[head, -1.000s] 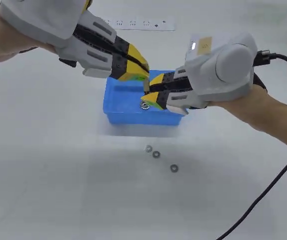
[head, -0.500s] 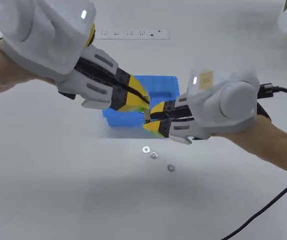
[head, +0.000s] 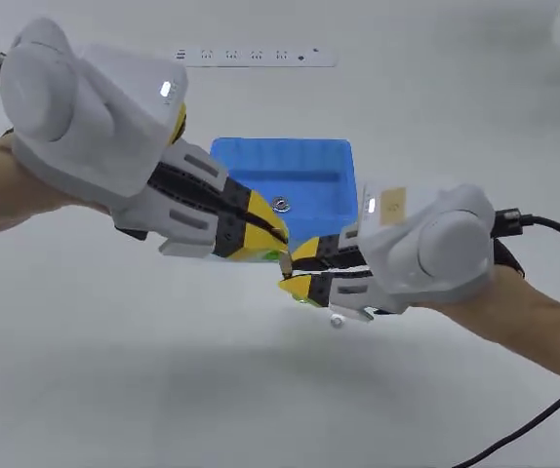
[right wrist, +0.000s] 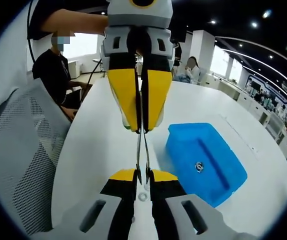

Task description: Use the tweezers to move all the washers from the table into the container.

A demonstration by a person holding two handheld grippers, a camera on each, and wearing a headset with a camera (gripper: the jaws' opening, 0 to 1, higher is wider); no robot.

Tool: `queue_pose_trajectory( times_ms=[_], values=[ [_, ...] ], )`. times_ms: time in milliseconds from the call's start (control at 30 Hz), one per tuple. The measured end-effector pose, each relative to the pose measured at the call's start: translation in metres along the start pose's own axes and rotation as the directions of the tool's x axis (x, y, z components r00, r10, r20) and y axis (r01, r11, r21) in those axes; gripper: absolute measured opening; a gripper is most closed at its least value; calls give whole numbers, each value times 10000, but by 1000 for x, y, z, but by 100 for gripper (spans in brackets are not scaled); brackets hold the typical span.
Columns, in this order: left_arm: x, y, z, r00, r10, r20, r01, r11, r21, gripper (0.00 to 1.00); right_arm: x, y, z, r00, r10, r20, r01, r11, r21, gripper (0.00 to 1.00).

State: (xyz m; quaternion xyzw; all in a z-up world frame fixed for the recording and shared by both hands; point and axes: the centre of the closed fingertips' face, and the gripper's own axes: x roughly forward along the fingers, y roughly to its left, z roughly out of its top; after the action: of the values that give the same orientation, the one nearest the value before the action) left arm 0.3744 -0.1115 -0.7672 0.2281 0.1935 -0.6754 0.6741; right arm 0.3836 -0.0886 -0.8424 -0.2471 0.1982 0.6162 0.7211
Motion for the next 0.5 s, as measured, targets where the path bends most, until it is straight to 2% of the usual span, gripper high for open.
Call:
queue_pose_trajectory(
  times_ms=[500],
  values=[
    [10,7,-14,9999,121,-81,-123,9997,-225,6,10,-4,-14,10000,46,-66,-44,9994,341,11]
  ],
)
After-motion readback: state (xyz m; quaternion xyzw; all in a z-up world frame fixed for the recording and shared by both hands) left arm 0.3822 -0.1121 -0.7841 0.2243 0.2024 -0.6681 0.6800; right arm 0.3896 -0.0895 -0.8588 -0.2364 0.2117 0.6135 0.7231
